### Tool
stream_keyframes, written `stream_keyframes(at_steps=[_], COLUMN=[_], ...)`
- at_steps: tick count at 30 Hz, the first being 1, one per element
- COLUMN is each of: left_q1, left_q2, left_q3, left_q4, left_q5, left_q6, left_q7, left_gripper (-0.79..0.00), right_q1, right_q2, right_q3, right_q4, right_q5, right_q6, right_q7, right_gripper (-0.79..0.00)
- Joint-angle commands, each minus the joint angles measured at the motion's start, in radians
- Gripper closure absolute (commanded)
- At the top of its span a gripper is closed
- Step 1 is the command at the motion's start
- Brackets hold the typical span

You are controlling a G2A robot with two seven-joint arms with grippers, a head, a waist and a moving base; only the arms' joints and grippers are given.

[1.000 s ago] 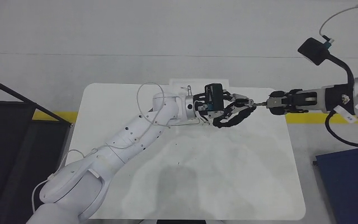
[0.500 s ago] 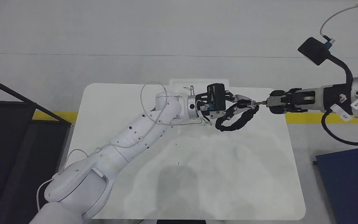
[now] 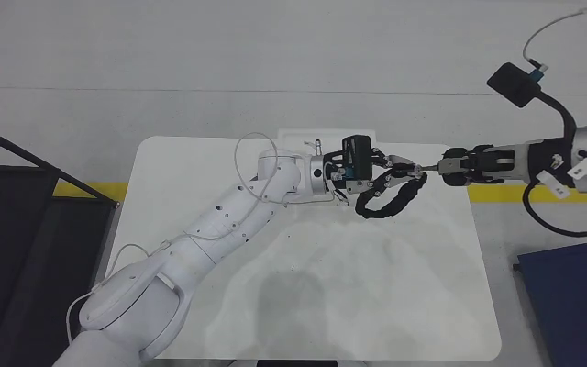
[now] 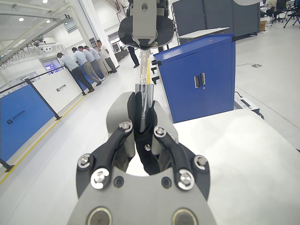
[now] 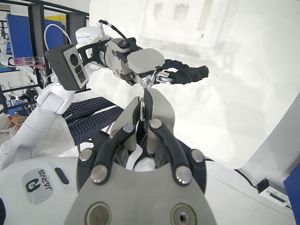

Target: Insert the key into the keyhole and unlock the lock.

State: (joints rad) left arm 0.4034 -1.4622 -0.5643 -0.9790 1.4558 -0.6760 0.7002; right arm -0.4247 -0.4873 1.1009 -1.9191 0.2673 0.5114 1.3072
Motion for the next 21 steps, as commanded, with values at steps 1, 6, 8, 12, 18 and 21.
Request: stream_keyframes(at_steps=[1, 6, 8, 12, 18, 21], left_q1=[0.001, 0.004, 0.005, 0.007, 0.006, 0.005], left_q2=[-0.002, -0.007, -0.009, -0.012, -0.016, -0.016], left_q3=[-0.004, -0.013, -0.016, -0.022, -0.03, -0.035], left_q4=[0.004, 0.007, 0.008, 0.01, 0.01, 0.007], left_q5=[0.002, 0.011, 0.015, 0.024, 0.054, 0.075], left_q6=[-0.003, -0.01, -0.012, -0.017, -0.012, -0.003], left_q7=[-0.001, 0.003, 0.004, 0.006, 0.004, 0.005], left_gripper=[0.0, 0.0, 0.0, 0.0, 0.0, 0.0], right_q1=[0.003, 0.008, 0.01, 0.013, 0.016, 0.018], right_q2=[0.0, -0.002, -0.002, -0.003, -0.002, 0.0], right_q3=[-0.003, -0.01, -0.013, -0.019, -0.031, -0.04], right_q4=[0.0, 0.002, 0.002, 0.002, 0.005, 0.006], right_q5=[-0.002, -0.002, -0.003, 0.0, -0.004, -0.007], right_q6=[-0.001, -0.001, 0.0, 0.002, -0.001, -0.004], right_q7=[0.0, -0.002, -0.001, 0.0, 0.003, 0.005], right_gripper=[0.0, 0.0, 0.0, 0.0, 0.0, 0.0])
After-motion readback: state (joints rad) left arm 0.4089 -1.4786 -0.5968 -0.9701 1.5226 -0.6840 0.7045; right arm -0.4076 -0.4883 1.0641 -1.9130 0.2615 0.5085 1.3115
